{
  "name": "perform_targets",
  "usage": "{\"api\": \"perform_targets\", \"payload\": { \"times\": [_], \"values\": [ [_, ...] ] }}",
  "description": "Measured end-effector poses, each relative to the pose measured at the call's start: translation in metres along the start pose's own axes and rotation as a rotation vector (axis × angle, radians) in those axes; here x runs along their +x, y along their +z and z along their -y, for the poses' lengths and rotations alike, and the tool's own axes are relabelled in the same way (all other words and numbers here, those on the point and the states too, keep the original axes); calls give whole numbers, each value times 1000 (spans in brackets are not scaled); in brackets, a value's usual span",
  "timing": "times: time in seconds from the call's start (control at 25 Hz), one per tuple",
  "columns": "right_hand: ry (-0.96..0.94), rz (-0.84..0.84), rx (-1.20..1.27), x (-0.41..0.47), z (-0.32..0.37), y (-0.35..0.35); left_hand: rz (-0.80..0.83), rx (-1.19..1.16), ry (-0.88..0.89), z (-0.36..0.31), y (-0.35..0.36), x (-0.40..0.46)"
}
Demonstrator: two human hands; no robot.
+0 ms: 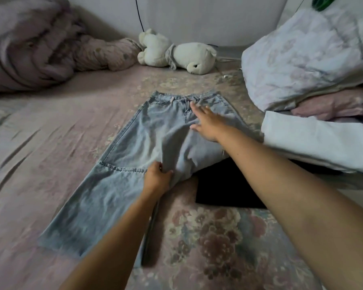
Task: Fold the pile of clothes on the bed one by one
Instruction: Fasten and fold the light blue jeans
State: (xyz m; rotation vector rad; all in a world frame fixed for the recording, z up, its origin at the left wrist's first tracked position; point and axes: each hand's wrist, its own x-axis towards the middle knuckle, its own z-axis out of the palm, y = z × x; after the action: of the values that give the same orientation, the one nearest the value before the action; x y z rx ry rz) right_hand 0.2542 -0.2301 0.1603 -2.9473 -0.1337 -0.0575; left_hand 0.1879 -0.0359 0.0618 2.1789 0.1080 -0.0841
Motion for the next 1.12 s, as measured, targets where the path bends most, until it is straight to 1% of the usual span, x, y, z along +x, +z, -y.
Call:
{"api": "perform_targets", "payload": {
  "times": [0.04,0.08,0.12,0.2,0.24,0.28,0.32,0.36,0.4,0.44,0.48,0.52,0.56,0.6,0.64,0.68,0.72,0.76,0.8,0.84,0.88,0.92,0.96,1.04,1.12],
  "values": [
    [15,93,13,1,-4,15,6,44,12,4,1,3],
    [19,128,15,-4,-10,32,-3,70,31,7,3,4],
    [12,117,31,-14,-16,46,-19,73,39,9,5,6],
    [24,-20,77,-43,-31,61,-66,46,47,7,4,11],
    [65,-76,97,-59,-39,64,-93,29,41,5,3,16],
    [128,-91,121,-77,-46,62,-119,13,33,2,1,20],
    [187,-54,134,-97,-54,60,-148,15,26,-4,0,21],
    [212,27,115,-116,-61,59,-191,54,47,-8,2,16],
    [202,154,64,-137,-65,60,-273,160,158,-11,8,6],
    [166,298,-6,-155,-67,62,-349,298,368,-15,19,-8],
    [131,418,-93,-169,-68,65,-336,436,622,-16,33,-22],
    [94,467,-190,-178,-72,72,-208,538,843,-14,50,-37],
    [57,474,-270,-183,-78,79,-3,620,963,-13,67,-51],
    [49,445,-296,-184,-84,80,193,694,986,-12,81,-62],
    [55,415,-318,-182,-90,81,357,776,906,-13,92,-69],
    [55,383,-350,-182,-93,80,451,869,796,-15,101,-70],
    [30,340,-410,-182,-94,77,445,933,735,-19,108,-67],
    [-24,273,-487,-181,-96,79,404,992,714,-24,114,-64],
    [-42,263,-562,-182,-97,85,369,1041,721,-29,117,-61],
    [-45,217,-632,-184,-99,93,344,1099,754,-35,118,-58],
    [-20,195,-658,-188,-101,96,349,1150,786,-41,117,-56],
    [-5,203,-634,-189,-106,97,372,1179,809,-49,114,-54],
    [-3,165,-619,-190,-110,88,387,1177,826,-58,109,-53],
    [-45,101,-593,-191,-118,56,378,1094,846,-81,94,-53],
    [-141,33,-596,-199,-127,14,329,986,893,-110,78,-62]
  ]
}}
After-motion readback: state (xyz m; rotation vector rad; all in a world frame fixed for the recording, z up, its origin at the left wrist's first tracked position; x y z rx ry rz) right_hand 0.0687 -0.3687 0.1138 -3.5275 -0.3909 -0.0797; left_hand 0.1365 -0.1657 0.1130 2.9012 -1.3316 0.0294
